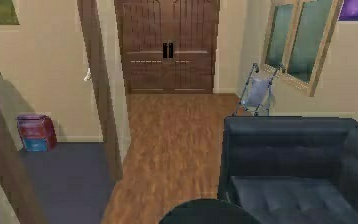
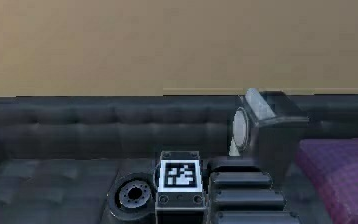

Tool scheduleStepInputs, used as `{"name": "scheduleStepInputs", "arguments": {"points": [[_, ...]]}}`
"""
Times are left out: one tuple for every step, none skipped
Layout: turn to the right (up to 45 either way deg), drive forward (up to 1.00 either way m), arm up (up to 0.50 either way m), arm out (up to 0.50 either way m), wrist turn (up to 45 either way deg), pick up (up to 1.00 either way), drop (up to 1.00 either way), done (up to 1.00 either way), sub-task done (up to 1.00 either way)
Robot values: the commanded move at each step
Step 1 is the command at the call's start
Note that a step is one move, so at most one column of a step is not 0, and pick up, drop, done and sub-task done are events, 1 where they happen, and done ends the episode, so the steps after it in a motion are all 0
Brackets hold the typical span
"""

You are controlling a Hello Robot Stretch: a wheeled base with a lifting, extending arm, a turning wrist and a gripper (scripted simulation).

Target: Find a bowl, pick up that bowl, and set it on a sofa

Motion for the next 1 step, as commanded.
{"name": "scheduleStepInputs", "arguments": {"points": [[-30.0, 0.00, 0.00, 0.00, 0.0, 0.00, 0.00, 0.00, 0.00]]}}
